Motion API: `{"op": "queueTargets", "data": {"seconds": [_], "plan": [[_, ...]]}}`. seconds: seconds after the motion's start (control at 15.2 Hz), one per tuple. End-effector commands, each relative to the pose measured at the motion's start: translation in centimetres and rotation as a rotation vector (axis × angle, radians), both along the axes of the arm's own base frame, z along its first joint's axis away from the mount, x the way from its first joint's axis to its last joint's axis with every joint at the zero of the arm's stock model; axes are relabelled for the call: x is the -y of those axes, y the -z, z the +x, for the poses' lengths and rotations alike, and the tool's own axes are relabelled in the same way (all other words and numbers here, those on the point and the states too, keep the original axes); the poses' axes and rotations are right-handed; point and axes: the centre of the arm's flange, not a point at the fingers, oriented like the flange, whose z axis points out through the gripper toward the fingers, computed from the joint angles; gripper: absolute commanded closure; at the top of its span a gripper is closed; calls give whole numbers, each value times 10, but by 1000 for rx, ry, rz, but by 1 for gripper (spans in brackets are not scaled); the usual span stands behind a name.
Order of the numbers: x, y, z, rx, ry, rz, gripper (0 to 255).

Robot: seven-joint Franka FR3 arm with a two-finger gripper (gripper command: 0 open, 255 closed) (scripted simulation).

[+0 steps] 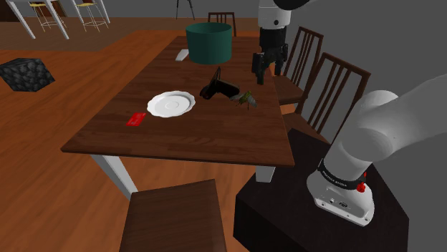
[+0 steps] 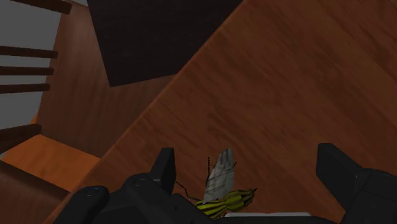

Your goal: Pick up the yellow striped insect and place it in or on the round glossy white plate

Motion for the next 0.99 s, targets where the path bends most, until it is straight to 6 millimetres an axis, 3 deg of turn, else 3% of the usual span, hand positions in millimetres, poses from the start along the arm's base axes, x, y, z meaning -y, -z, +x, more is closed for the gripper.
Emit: {"op": "queueTargets", "data": {"seconds": [0.0,0.53,0.92], "plan": [[7,21,14,17,3,4,0],[30,105,60,65,13,18,0],[30,137,59,65,13,18,0]]}}
